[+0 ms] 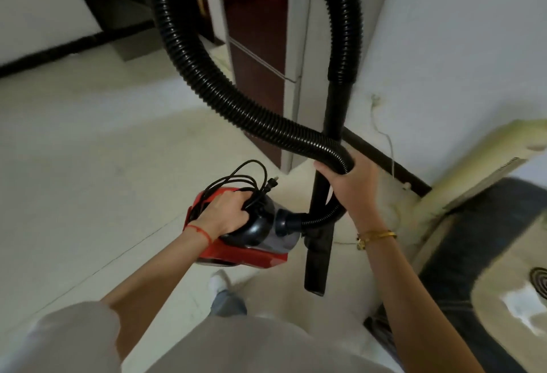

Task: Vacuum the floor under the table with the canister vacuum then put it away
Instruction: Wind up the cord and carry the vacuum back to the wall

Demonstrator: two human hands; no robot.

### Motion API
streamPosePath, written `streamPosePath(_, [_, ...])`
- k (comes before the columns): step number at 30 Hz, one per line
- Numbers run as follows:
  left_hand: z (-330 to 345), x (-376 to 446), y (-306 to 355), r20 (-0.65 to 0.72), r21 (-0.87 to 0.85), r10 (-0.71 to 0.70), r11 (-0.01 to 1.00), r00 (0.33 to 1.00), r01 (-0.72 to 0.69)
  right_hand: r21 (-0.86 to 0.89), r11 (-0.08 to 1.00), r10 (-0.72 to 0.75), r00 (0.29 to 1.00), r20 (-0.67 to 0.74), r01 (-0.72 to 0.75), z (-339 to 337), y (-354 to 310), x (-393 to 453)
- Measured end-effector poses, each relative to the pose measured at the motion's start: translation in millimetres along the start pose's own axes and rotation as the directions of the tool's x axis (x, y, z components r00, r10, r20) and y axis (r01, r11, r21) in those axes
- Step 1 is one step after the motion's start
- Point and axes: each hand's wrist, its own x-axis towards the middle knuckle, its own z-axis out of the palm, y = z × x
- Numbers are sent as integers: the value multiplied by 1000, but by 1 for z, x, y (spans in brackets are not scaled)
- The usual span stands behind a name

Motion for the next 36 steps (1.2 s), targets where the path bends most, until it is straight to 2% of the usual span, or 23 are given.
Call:
streamPosePath(5, [-41,-2,-104,-37,-50,-164,985,986,163,47,994,-106,988,115,102,112,-56,45])
streamPosePath(12, [-106,-5,-245,-120,-77,-285,958,951,277,126,982,-170,947,271,140,270,-140,95])
streamPosePath(16, [-138,-8,-310,-179,-84,-339,940,923,329,162,972,-217,917,335,170,340,-183,113])
streamPosePath(23, [-185,-2,-398,-213,-139,-446,895,869,425,263,930,-341,867,363,256,438,-246,149])
streamPosePath(36, [-277,69,-574,-202,-268,-658,750,726,605,356,919,-359,731,581,168,660,-344,274])
